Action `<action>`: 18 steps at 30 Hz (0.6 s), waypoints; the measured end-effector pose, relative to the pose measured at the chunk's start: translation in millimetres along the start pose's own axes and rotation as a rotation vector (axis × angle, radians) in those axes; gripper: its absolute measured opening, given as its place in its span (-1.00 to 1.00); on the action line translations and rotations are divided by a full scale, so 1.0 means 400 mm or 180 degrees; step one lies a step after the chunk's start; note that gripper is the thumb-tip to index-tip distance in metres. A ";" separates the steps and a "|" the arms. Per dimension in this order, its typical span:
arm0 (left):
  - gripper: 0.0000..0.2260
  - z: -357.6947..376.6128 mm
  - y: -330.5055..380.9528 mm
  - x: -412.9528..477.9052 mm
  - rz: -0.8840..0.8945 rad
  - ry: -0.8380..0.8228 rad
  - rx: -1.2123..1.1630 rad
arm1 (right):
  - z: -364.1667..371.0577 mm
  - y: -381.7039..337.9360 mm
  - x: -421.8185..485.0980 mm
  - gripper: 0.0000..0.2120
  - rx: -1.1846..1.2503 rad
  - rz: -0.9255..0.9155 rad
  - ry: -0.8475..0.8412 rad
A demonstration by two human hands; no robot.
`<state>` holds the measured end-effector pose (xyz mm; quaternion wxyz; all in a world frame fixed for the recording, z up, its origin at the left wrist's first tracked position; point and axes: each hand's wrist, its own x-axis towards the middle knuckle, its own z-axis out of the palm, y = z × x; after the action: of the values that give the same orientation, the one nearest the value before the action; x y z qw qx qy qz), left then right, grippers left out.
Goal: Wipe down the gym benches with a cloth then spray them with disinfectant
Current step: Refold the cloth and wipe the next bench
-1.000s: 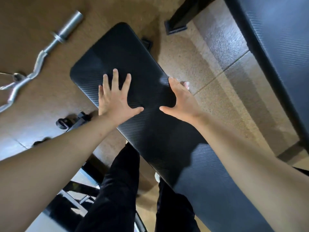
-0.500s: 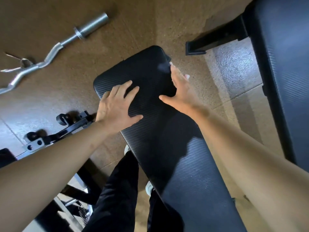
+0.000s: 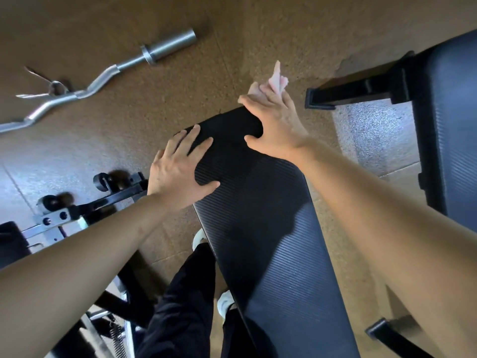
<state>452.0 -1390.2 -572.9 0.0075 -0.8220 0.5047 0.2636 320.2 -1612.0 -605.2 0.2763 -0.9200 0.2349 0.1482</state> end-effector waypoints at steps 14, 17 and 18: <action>-0.62 -0.085 0.034 0.203 0.1004 0.0145 -0.1020 | 0.073 -0.097 -0.161 -0.74 0.0518 -0.0649 0.1245; -0.48 -0.088 0.070 0.217 0.1436 -0.0416 -0.0650 | 0.071 -0.087 -0.204 -0.78 0.0559 -0.0073 0.1696; -0.43 -0.088 0.078 0.220 0.1530 -0.0517 -0.0298 | 0.071 -0.085 -0.220 -0.73 0.0463 0.0249 0.1668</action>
<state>471.9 -1488.0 -573.5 -0.0529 -0.6541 0.6705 0.3461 259.3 -1539.8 -577.8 0.2656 -0.8950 0.3437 -0.1016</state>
